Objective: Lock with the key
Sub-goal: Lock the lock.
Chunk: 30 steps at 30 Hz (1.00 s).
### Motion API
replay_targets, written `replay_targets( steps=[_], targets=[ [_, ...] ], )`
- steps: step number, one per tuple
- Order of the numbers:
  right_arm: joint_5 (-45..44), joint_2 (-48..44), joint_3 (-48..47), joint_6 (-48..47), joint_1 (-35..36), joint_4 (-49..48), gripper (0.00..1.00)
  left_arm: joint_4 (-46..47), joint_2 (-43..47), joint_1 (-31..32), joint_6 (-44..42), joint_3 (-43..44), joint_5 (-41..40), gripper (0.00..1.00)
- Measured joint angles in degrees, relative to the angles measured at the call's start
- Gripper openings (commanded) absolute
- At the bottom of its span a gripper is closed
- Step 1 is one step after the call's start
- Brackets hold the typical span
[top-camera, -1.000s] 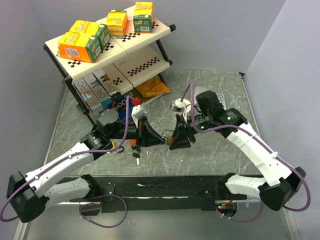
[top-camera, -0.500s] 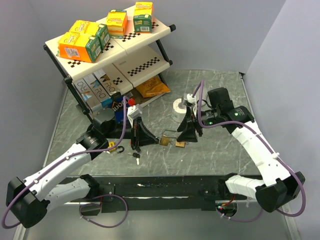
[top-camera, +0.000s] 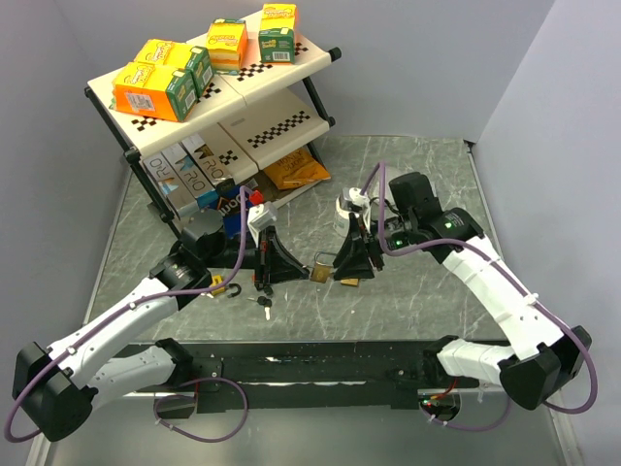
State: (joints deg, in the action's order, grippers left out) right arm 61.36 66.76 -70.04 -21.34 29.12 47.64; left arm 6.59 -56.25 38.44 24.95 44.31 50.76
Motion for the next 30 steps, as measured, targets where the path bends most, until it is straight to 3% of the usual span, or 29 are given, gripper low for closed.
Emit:
replay_targets(
  steps=[6, 9, 15, 24, 30],
  targets=[
    [0.63, 0.59, 0.13, 0.87, 0.13, -0.5, 0.43, 0.04, 0.0, 0.0, 0.0, 0.0, -0.02, 0.01],
    [1.09, 1.42, 0.13, 1.2, 0.55, -0.5, 0.35, 0.02, 0.0, 0.0, 0.0, -0.02, -0.04, 0.01],
    [1.62, 1.95, 0.31, 1.84, 1.77, -0.44, 0.0, -0.02, 0.02, 0.0, -0.04, -0.09, -0.04, 0.01],
    [1.99, 2.08, 0.31, -1.38, 1.05, 2.69, 0.0, 0.02, 0.57, -0.59, -0.46, -1.2, 0.17, 0.01],
    [1.11, 2.1, 0.46, -6.64, -3.32, 9.51, 0.0, 2.03, 2.95, -5.73, 1.38, -3.08, 0.26, 0.01]
  ],
)
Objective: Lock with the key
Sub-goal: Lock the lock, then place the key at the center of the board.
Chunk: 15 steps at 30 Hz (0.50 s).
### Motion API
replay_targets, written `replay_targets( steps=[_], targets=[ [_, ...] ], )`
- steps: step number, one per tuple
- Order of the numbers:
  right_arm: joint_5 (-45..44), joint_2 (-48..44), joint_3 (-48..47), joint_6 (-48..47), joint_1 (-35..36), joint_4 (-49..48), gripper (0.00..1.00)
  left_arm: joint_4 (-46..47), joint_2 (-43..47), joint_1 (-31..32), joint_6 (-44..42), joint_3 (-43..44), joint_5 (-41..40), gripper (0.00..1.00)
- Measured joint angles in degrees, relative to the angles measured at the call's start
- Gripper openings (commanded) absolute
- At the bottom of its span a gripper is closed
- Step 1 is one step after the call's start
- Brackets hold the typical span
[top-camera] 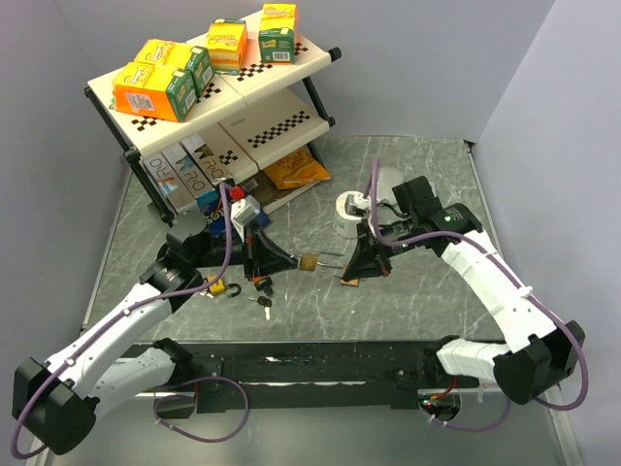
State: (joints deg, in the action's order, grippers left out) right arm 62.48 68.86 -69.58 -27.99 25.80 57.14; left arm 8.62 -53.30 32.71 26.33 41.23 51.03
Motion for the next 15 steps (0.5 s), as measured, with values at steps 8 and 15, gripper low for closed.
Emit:
replay_targets(
  steps=[8, 15],
  targets=[
    [-5.09, 2.8, 0.57, -7.74, -12.63, 7.52, 0.0, -0.72, 0.94, -1.09, -1.01, -0.37, -0.63, 0.01],
    [-20.81, 10.86, 4.76, -12.41, -32.2, 3.98, 0.0, -10.86, -4.02, -1.07, -8.35, 2.47, -2.1, 0.01]
  ],
)
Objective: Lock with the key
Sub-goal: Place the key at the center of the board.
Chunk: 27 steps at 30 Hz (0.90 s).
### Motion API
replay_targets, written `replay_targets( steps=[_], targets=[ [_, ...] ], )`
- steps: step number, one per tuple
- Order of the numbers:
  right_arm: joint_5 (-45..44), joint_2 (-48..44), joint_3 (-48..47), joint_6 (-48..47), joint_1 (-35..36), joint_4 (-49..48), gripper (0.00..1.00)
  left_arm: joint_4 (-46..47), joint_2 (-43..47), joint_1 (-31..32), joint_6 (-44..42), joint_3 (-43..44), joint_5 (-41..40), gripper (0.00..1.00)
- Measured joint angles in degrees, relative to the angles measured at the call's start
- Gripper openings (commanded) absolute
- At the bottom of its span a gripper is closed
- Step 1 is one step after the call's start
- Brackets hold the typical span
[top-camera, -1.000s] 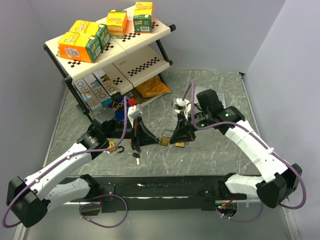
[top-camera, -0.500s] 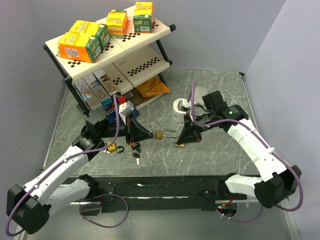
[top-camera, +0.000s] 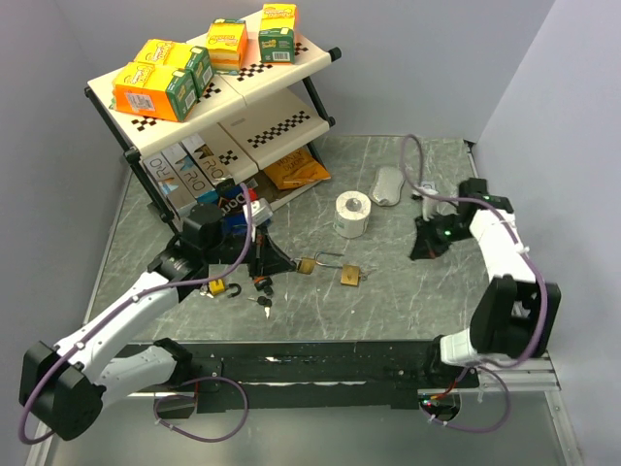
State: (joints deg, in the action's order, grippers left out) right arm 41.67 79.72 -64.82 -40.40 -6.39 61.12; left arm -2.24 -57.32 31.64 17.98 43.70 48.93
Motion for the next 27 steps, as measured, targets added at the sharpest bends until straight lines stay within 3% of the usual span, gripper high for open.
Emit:
replay_targets(
  steps=[7, 16, 19, 20, 23, 27],
  targets=[
    [-12.81, 12.07, 2.32, -5.09, -13.79, -7.56, 0.0, -4.98, -2.95, 2.03, -3.93, 0.81, -1.36, 0.01],
    [-16.06, 17.59, 2.32, -5.55, -15.1, -14.6, 0.0, -4.87, -6.05, 4.98, -4.17, 0.96, -2.43, 0.01],
    [-16.55, 19.04, 2.23, -4.92, -15.13, -16.57, 0.26, -4.79, -6.56, 5.49, -3.87, 0.96, -2.75, 0.01],
    [-16.79, 19.63, 2.19, -4.79, -15.13, -17.18, 0.44, -4.66, -6.64, 5.6, -3.74, 0.96, -2.84, 0.01],
    [-17.07, 21.09, 2.12, -4.44, -15.13, -17.64, 0.59, -4.52, -7.08, 5.7, -3.63, 0.96, -3.39, 0.01],
    [-16.5, 20.44, 1.68, -4.48, -14.84, -16.72, 0.7, -4.55, -8.72, 5.7, -2.49, 1.01, -3.76, 0.01]
  ],
)
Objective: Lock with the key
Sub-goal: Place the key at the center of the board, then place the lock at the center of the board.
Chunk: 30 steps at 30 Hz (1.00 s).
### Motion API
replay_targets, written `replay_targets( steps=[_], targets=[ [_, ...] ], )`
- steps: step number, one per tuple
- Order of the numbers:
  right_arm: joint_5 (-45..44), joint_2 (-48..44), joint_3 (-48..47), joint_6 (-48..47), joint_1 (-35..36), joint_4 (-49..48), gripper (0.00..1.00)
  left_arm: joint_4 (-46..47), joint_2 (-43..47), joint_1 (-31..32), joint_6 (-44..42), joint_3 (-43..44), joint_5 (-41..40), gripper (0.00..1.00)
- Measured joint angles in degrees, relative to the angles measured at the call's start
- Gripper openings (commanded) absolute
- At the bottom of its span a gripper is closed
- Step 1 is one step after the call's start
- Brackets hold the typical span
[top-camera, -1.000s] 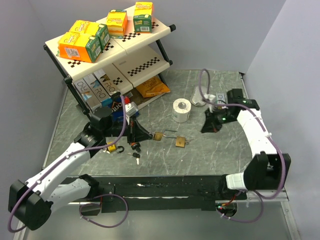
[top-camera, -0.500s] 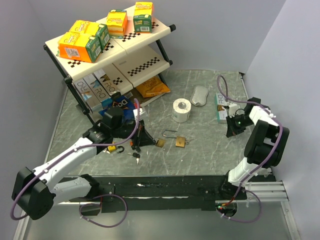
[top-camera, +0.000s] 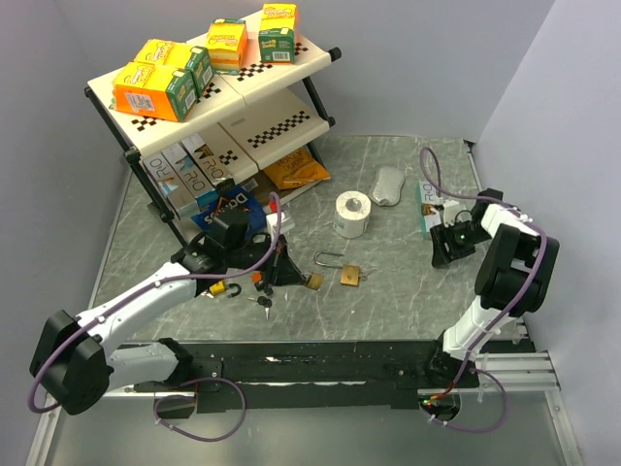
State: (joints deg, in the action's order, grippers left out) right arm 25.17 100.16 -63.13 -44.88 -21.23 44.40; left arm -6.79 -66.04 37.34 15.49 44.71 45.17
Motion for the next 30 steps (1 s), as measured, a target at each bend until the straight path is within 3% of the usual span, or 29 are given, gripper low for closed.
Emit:
replay_targets(
  steps=[2, 4, 8, 13, 16, 24, 30],
  targets=[
    [0.44, -1.42, -0.52, -0.02, 0.44, 0.72, 0.75, -0.11, -0.94, 0.0, 0.92, 0.2, 0.04, 0.01],
    [1.27, -5.07, -0.59, -0.04, 2.16, 1.66, 0.88, -0.17, -2.32, 0.07, 2.86, 1.01, 0.04, 0.01],
    [3.04, -17.22, -0.59, 0.68, 10.29, 2.47, 0.99, -0.11, -4.11, 0.15, 7.69, 2.99, -0.02, 0.01],
    [6.62, -36.28, 0.79, 3.85, 28.55, -0.57, 0.99, 0.39, -6.73, 0.26, 16.17, 5.42, -0.57, 0.01],
    [7.45, -41.81, 1.95, 5.55, 37.99, -1.31, 0.99, 0.33, -7.85, 0.26, 20.61, 5.81, -1.79, 0.01],
    [6.05, -39.58, 2.75, 8.0, 56.87, -3.26, 0.99, 0.83, -8.92, 0.26, 27.76, 5.81, -2.99, 0.01],
    [3.54, -37.42, 3.48, 8.48, 64.94, -6.54, 0.92, 2.62, -8.92, 0.26, 29.92, 5.79, -2.99, 0.01]
  ],
)
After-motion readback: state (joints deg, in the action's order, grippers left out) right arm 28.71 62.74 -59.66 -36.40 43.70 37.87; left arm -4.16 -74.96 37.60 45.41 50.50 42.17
